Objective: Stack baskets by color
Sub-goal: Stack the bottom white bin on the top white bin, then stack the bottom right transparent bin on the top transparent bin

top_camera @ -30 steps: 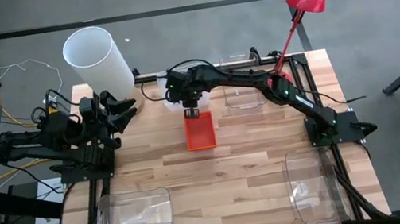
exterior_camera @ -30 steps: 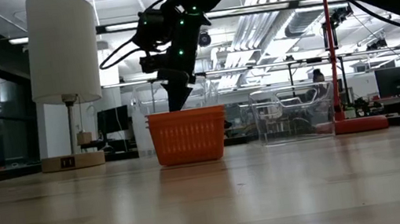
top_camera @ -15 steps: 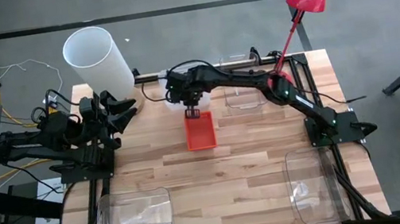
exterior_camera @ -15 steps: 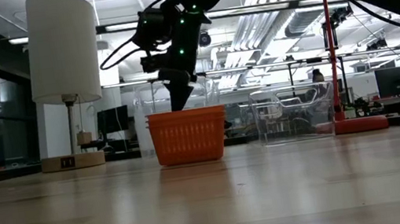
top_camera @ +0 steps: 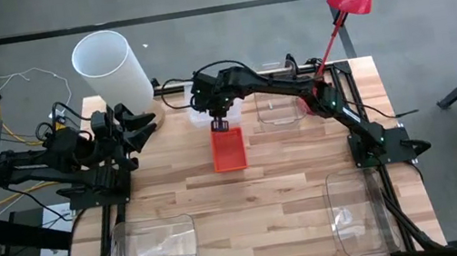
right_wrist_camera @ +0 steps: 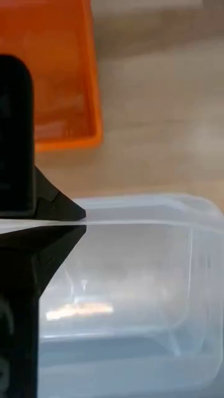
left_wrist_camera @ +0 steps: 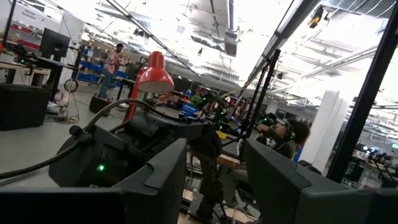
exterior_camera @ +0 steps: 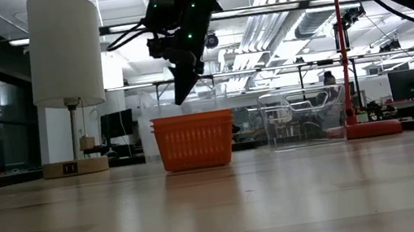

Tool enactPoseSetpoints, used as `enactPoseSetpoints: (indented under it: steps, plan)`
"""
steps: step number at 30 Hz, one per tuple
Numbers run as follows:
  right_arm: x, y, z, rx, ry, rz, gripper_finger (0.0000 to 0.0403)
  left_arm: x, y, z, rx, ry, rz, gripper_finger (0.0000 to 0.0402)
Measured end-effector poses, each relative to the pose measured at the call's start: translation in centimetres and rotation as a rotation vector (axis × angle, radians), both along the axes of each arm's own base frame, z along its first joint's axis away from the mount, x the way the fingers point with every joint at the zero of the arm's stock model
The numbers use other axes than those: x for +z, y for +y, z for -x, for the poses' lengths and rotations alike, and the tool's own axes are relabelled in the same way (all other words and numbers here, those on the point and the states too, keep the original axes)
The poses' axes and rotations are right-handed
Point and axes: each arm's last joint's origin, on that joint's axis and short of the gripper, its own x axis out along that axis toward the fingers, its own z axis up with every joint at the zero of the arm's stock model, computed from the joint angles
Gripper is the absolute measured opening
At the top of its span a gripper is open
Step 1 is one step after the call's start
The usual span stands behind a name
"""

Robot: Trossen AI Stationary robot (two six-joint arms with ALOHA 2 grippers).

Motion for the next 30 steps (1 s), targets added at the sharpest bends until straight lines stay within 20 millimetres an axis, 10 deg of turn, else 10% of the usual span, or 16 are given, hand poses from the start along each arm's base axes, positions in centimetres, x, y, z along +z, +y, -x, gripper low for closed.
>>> enactPoseSetpoints:
  steps: [21,30]
  plan:
    - [0.34,0.12,0.14,-0.026,-0.017,-0.042,0.0004,-0.02,0.0,0.0,0.0,0.001,0.0,0.0149]
    - [0.77,0.07,0.66,-0.089,0.026,0.003,0.0131,-0.02,0.0,-0.01,0.0,0.001,0.0,0.0149]
